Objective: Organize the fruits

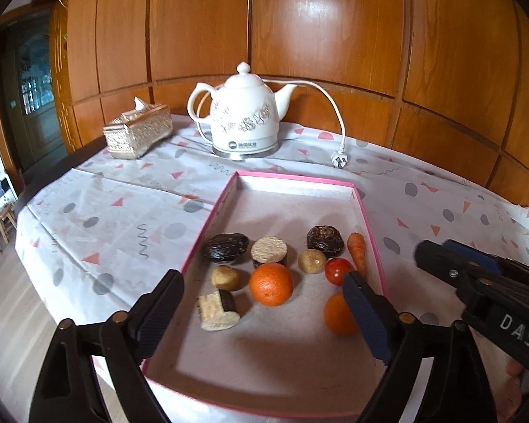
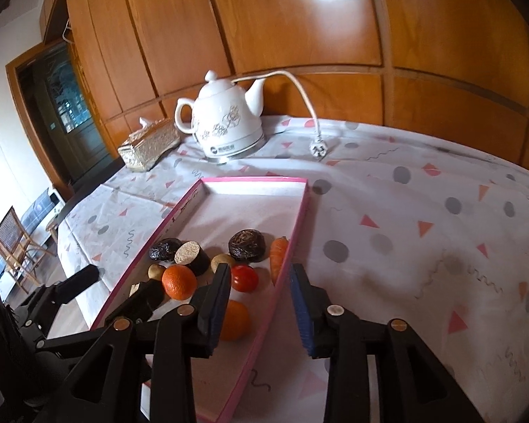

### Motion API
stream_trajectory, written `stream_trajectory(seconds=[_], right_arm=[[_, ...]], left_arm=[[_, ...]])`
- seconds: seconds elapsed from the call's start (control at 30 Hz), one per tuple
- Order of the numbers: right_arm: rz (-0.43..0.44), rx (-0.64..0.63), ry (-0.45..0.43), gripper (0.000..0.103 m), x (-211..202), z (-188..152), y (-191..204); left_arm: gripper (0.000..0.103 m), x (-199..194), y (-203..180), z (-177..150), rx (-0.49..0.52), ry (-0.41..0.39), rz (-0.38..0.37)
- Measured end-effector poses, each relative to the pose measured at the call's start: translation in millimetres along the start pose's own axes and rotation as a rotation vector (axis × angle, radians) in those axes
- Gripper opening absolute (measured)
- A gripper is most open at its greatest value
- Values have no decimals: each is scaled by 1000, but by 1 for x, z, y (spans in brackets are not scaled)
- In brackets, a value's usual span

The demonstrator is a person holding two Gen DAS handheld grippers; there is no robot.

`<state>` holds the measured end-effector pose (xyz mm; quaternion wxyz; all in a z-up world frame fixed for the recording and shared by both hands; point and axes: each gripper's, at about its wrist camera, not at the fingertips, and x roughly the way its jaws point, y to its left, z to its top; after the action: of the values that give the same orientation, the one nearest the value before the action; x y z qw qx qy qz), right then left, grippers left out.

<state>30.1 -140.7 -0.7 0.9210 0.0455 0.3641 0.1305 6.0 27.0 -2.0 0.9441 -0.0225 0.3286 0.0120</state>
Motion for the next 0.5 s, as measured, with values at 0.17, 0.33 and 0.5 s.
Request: stream_trajectory(seconds=[0.17,0.33,0.5], right_arm=[[-87,18,-41,37,-18,-21,-3],[-142,41,-4,37,-14,-39,-13],[-164,44,20,37,-9,-48,-18]], left_arm=[[101,-18,5,-11,-12,-32,3],[103,-23,9,-19,-19,-31,4],[103,-27,8,-21,-22,-38,3]])
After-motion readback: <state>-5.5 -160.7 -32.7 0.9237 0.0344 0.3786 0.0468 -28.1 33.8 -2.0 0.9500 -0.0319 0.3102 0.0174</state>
